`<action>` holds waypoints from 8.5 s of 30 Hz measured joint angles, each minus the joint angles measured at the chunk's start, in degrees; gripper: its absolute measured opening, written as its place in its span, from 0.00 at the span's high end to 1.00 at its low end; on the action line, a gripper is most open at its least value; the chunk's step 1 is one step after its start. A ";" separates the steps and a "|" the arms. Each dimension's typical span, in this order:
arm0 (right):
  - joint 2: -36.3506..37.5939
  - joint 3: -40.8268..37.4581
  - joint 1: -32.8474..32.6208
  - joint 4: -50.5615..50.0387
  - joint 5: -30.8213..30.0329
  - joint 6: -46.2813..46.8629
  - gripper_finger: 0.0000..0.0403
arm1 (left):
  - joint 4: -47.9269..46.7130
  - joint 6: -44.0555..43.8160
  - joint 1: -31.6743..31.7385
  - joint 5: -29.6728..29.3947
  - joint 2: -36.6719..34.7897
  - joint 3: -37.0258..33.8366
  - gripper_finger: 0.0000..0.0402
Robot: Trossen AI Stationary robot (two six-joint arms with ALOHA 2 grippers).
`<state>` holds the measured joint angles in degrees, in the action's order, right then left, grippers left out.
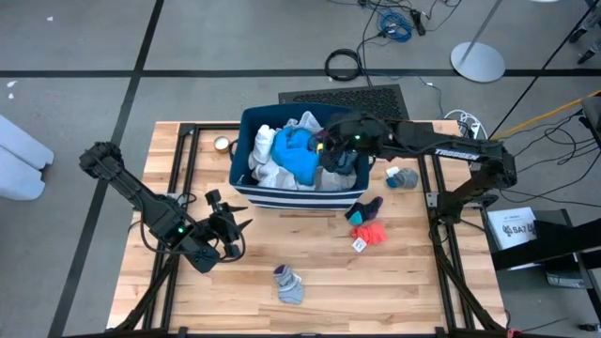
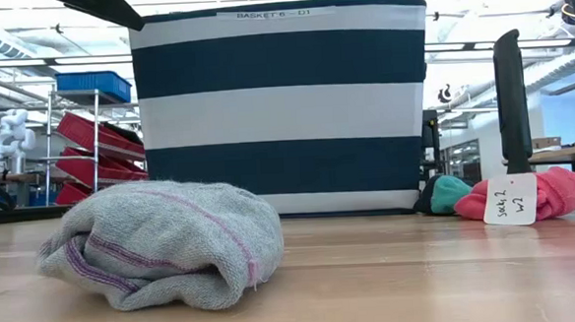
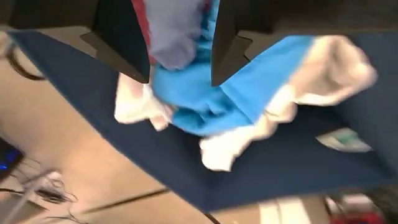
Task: Sort clothes
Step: Put the gray and purple socks into the white and blue laundry organizer, then put the gray and blue socks into the white and blue laundry organizer
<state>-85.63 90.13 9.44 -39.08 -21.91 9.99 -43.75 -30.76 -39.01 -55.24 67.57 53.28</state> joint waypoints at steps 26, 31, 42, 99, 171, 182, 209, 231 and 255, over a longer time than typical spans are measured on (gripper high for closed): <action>-8.63 3.23 -39.76 -9.03 9.89 19.71 0.60 | 12.35 3.28 0.00 22.79 1.33 0.04 0.57; -15.97 3.21 -43.85 -6.52 4.27 22.78 0.60 | 23.36 14.94 -0.01 31.74 6.16 0.04 0.57; -24.30 3.16 -47.26 2.22 2.13 19.86 0.60 | 37.87 23.71 4.39 45.72 20.23 0.03 0.57; -24.59 -14.69 -41.36 23.73 -6.21 24.43 0.60 | 40.34 31.65 12.47 44.41 35.80 6.97 0.97; 5.01 -14.56 1.69 5.64 -4.96 10.33 0.85 | 25.67 16.22 12.47 34.57 13.73 7.01 0.59; 6.91 -10.31 2.27 2.23 -5.18 7.39 0.51 | 25.67 16.11 12.47 34.57 13.73 7.01 0.59; 9.06 0.09 1.43 -50.85 -4.85 43.50 0.52 | 25.70 14.71 12.36 37.26 13.77 6.99 0.59; 14.83 -38.52 24.59 -27.31 12.88 36.81 0.52 | 25.65 14.99 12.36 37.35 13.77 6.99 0.59; 14.83 -54.18 29.23 -16.03 15.14 36.16 0.52 | 25.65 15.02 12.36 37.44 13.77 6.99 0.59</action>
<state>-70.81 35.95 38.66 -55.11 -6.77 46.15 -18.11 -15.75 -26.65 -17.80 81.34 60.27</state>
